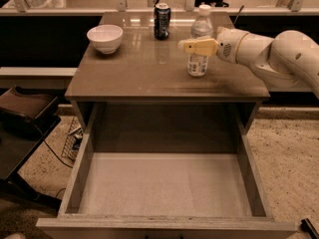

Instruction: Pick blue plastic bottle from top drawer and place on counter

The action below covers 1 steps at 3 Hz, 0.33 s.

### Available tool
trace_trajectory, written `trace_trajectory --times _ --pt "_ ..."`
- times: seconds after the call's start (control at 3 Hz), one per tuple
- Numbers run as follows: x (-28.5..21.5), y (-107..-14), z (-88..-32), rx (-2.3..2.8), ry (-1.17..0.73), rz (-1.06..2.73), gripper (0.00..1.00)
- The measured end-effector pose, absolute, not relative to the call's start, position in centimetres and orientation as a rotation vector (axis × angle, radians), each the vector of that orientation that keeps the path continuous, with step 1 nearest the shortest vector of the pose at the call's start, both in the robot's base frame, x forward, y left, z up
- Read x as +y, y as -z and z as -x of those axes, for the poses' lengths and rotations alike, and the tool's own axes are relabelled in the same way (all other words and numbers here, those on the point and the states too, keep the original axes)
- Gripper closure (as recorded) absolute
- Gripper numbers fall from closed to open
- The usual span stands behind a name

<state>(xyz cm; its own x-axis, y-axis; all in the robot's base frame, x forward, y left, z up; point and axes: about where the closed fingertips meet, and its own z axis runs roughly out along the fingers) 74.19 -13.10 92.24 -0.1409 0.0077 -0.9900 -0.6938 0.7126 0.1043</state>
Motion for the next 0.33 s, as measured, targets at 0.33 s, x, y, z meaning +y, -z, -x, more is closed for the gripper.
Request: trace_trajectory --times 0.33 --pt "-13.09 -92.24 -74.19 1.613 -0.667 0.568 0.00"
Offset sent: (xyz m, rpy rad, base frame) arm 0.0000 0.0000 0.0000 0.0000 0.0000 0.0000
